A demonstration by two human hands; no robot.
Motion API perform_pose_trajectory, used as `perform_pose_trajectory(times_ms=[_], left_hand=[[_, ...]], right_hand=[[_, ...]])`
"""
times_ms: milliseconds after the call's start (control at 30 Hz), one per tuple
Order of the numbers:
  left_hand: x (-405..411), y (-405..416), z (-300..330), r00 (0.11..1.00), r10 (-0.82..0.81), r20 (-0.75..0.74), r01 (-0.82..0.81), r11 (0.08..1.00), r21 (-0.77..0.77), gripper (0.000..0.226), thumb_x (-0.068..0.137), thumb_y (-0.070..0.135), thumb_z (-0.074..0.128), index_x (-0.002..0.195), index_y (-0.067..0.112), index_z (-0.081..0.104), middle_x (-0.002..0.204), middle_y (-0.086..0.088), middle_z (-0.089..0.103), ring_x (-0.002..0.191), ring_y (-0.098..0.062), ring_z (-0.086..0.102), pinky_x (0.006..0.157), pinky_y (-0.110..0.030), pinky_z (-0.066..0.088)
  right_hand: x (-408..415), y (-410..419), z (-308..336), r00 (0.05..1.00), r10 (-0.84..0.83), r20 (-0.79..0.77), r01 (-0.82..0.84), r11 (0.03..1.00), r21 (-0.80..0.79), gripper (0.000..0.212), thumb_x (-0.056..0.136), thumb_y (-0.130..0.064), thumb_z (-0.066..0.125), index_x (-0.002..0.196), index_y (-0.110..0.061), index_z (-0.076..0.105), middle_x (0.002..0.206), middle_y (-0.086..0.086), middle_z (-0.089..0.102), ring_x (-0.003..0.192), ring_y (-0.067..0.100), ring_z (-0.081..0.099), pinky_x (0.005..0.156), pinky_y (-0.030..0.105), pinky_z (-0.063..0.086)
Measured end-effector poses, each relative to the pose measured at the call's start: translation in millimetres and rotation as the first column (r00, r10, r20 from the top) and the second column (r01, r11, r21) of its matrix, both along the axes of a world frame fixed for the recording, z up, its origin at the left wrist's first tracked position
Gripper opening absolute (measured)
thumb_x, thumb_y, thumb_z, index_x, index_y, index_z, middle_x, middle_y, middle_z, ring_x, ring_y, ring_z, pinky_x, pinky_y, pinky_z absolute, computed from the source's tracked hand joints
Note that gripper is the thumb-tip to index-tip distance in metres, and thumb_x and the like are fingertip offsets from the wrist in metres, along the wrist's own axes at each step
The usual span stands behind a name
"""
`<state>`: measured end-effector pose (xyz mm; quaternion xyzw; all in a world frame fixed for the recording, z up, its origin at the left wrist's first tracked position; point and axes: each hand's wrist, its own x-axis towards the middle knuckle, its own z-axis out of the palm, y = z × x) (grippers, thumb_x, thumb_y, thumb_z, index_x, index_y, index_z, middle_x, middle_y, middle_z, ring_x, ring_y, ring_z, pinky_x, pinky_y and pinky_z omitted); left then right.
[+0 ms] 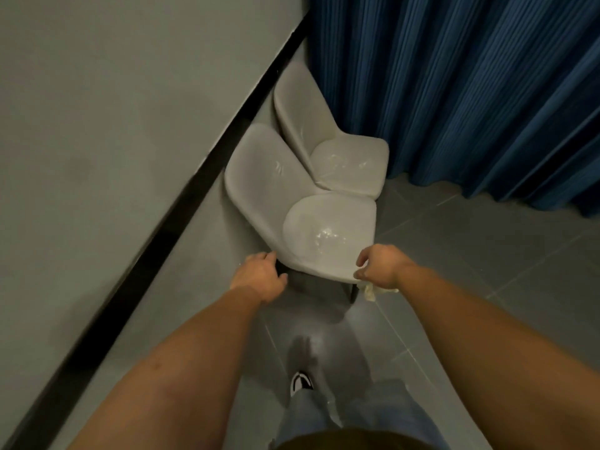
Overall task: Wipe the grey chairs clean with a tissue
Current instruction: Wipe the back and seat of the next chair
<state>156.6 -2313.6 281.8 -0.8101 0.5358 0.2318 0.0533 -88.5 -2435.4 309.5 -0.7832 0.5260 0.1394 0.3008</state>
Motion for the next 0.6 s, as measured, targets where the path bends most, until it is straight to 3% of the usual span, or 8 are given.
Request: perform_pose_trajectory(times_ms=[367,600], left_hand=[[38,-123,-10,0.999,-0.050,-0.016,0.050,0.998,0.037,0.065,0.097,0.048,0.048,0.153,0.018,0.034,0.154,-0.010,0.040,0.141,-0.031,0.035,0.115,-0.042,0.035],[45,-193,-4,0.997,0.065,0.034,-0.066,0.997,0.050,0.071,0.099,0.050,0.046,0.159,0.019,0.025,0.162,-0.009,0.031,0.145,-0.029,0.031,0.119,-0.039,0.029]], right_hand=[[46,-134,-22,1.000,0.022,-0.018,-0.021,0.998,0.053,0.035,0.082,-0.040,0.073,0.110,-0.020,0.070,0.113,0.005,0.067,0.101,0.022,0.060,0.081,0.026,0.046],[63,-218,-43,0.996,0.080,0.038,-0.084,0.988,0.130,0.036,0.084,-0.039,0.071,0.113,-0.018,0.069,0.116,0.004,0.066,0.104,0.022,0.059,0.083,0.025,0.045]])
